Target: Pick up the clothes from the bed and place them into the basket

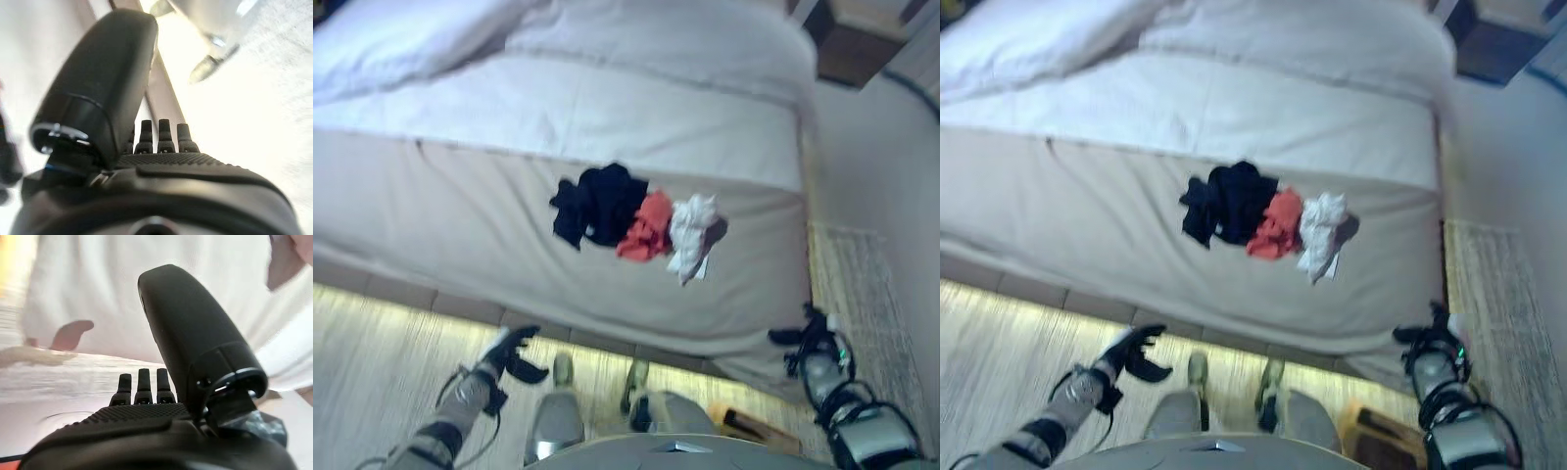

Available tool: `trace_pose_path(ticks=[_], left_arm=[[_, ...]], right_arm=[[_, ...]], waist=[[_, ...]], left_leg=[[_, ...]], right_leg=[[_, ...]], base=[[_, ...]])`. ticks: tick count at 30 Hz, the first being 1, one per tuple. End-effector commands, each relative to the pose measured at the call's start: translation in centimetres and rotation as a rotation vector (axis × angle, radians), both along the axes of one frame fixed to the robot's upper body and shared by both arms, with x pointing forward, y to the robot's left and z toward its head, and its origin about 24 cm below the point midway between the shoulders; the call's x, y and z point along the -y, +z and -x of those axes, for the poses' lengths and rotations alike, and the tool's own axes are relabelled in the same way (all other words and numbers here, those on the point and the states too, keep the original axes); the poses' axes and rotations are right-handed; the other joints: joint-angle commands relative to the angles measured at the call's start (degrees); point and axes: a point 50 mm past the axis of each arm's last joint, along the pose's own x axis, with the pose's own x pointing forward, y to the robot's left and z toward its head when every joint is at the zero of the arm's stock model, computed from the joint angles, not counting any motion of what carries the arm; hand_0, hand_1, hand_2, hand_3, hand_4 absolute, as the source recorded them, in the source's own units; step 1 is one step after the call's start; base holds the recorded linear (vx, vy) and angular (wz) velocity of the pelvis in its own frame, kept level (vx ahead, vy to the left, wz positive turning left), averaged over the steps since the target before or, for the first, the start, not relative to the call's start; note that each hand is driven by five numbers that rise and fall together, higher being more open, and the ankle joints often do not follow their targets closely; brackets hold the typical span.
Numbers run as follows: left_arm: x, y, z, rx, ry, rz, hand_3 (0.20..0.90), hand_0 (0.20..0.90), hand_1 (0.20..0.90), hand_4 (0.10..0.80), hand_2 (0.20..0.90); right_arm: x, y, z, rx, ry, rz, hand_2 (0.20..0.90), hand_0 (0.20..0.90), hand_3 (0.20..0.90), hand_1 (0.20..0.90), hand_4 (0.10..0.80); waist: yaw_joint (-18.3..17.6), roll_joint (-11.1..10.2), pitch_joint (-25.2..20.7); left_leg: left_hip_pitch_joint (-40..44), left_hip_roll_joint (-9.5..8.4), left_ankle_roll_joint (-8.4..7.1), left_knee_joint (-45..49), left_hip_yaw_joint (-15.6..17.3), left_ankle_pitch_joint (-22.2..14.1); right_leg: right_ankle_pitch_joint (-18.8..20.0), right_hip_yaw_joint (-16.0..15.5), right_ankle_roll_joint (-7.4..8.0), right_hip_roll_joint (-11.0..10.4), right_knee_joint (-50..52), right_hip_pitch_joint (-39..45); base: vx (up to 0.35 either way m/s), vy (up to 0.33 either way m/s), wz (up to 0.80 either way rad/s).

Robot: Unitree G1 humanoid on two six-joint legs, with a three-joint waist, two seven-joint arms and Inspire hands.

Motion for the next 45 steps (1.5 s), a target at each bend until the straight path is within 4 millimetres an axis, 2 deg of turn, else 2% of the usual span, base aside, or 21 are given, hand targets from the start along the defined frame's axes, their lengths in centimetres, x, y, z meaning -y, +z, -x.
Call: trace_pose_path(ticks=[1,4,9,10,14,15,16,18,24,28,33,36,38,43,45], left_arm=[[-2.2,0.8,0.9,0.036,0.106,-0.031,0.9,0.9,0.9,0.8,0.9],[-2.7,0.9,1.3,0.026,0.082,-0.046,0.9,0.9,0.9,0.8,0.9],[-0.9,0.0,2.6,-0.018,-0.04,0.0,0.9,0.9,0.9,0.8,0.9],[-0.7,-0.1,2.7,-0.018,-0.038,0.006,0.9,0.9,0.9,0.8,0.9],[-0.3,-0.4,3.3,-0.01,-0.026,0.05,0.9,0.9,0.9,0.8,0.9],[-0.4,-0.6,3.7,-0.009,0.0,0.056,0.9,0.9,0.9,0.8,0.9],[-0.4,-0.6,3.8,-0.008,0.001,0.057,0.9,0.9,0.9,0.8,0.9],[-0.6,-0.7,4.2,-0.006,0.02,0.062,0.9,0.9,0.9,0.8,0.9],[-1.2,-0.6,5.1,-0.011,0.056,0.076,0.9,0.9,0.9,0.8,0.9],[-1.0,-0.7,5.3,-0.014,0.05,0.097,0.9,0.9,0.9,0.8,0.9],[-1.2,-0.2,4.4,0.012,0.057,0.119,0.9,0.9,0.9,0.8,0.9],[-1.5,0.2,3.9,0.028,0.085,0.133,0.9,0.9,0.9,0.8,0.9],[-1.4,0.4,3.5,0.038,0.075,0.135,0.9,0.9,0.9,0.8,0.9],[-1.9,0.9,3.3,0.063,0.106,0.131,0.9,0.9,0.9,0.8,0.9],[-2.1,1.1,3.2,0.067,0.111,0.135,0.9,0.9,0.9,0.8,0.9]], right_arm=[[3.3,5.1,-1.8,0.165,-0.012,0.06,0.9,0.9,0.9,0.9,0.8],[4.4,8.0,-3.0,0.268,-0.007,0.034,0.9,0.9,0.9,0.9,0.8],[5.1,13.5,-5.3,0.451,0.078,-0.021,0.9,0.9,0.9,0.9,0.8],[5.1,13.9,-5.5,0.467,0.085,-0.024,0.9,0.9,0.9,0.9,0.8],[5.3,18.2,-6.8,0.574,0.119,0.006,0.9,0.9,0.9,0.9,0.8],[5.1,19.5,-7.2,0.632,0.149,0.027,0.9,0.9,0.9,0.9,0.8],[5.0,19.7,-7.2,0.64,0.151,0.029,0.9,0.9,0.9,0.9,0.8],[4.4,21.5,-7.9,0.703,0.181,0.043,0.9,0.9,0.9,0.9,0.8],[3.2,23.5,-8.6,0.739,0.303,0.048,0.9,0.9,0.9,0.9,0.8],[4.1,23.0,-8.7,0.646,0.21,0.051,0.9,0.9,0.9,0.9,0.8],[4.8,24.3,-9.1,0.599,0.174,0.07,0.9,0.9,0.9,0.9,0.8],[4.2,25.5,-9.8,0.596,0.179,0.075,0.9,0.9,0.9,0.9,0.8],[3.5,26.4,-10.4,0.601,0.246,0.058,0.9,0.9,0.9,0.9,0.8],[1.9,28.4,-10.8,0.689,0.395,0.095,0.9,0.9,0.9,0.9,0.8],[1.6,28.5,-10.9,0.685,0.425,0.114,0.9,0.9,0.9,0.9,0.8]], waist=[[2.25,2.13,1.44],[3.18,2.85,2.7],[3.75,4.86,4.29],[3.78,4.99,4.44],[4.51,7.08,5.41],[4.7,7.74,5.46],[4.7,7.82,5.51],[4.84,8.37,5.94],[5.27,9.76,6.36],[5.75,10.66,6.58],[6.59,12.16,7.2],[6.99,13.19,7.58],[7.15,13.65,7.9],[7.29,13.94,8.63],[7.32,13.84,8.6]], left_leg=[[-4.85,-0.34,0.56,6.1,3.63,-1.85],[-9.58,-0.61,0.58,10.36,2.42,-2.53],[-13.15,-0.86,0.88,13.35,1.66,-3.02],[-13.49,-0.9,0.93,13.61,1.58,-3.06],[-15.95,-0.5,0.85,14.53,1.31,-2.4],[-15.6,-0.46,0.28,15.02,0.65,-4.13],[-15.65,-0.46,0.26,15.02,0.62,-4.08],[-16.19,-0.27,-0.11,14.99,0.39,-3.61],[-16.86,0.47,-0.85,14.65,-0.07,-2.42],[-18.07,0.93,-1.06,15.14,-0.12,-1.75],[-20.56,1.01,-0.99,14.9,-0.4,-0.44],[-22.64,0.83,-0.81,15.86,-0.23,-0.46],[-24.6,0.94,-0.69,16.98,-0.17,-0.65],[-27.74,1.38,-0.35,19.68,-0.09,-1.15],[-28.48,1.48,-0.34,20.18,-0.13,-1.14]], right_leg=[[0.5,4.63,1.75,-2.83,5.15,-3.41],[-0.45,3.26,0.41,-3.4,8.09,-7.22],[-2.07,2.44,-1.02,-4.07,12.06,-11.36],[-2.19,2.44,-1.12,-4.09,12.38,-11.71],[-3.43,1.75,-1.67,-4.75,15.7,-14.58],[-5.56,2.51,-1.12,-4.48,17.03,-14.5],[-5.63,2.51,-1.13,-4.49,17.19,-14.59],[-6.29,2.56,-1.3,-4.41,18.05,-15.09],[-7.24,1.92,-1.59,-4.81,19.45,-15.72],[-7.71,1.82,-1.75,-5.32,21.29,-17.06],[-7.77,1.76,-1.8,-6.01,23.15,-20.02],[-7.92,2.0,-1.78,-6.93,24.9,-22.81],[-8.25,2.13,-2.07,-7.42,26.41,-25.23],[-9.21,2.43,-2.62,-8.45,30.22,-28.85],[-9.39,2.56,-2.65,-8.62,31.05,-29.64]], base=[[-0.035,-0.028,0.03],[-0.044,-0.038,0.07],[-0.004,0.03,0.08],[0.009,0.001,0.04],[0.031,0.025,0.04],[0.121,0.029,0.07],[0.122,0.014,0.06],[0.016,0.006,-0.01],[0.042,0.007,-0.01],[0.03,-0.002,0.02],[-0.016,0.005,0.0],[-0.086,0.04,0.02],[-0.104,0.027,0.09],[-0.057,0.013,0.06],[-0.01,0.004,0.03]])
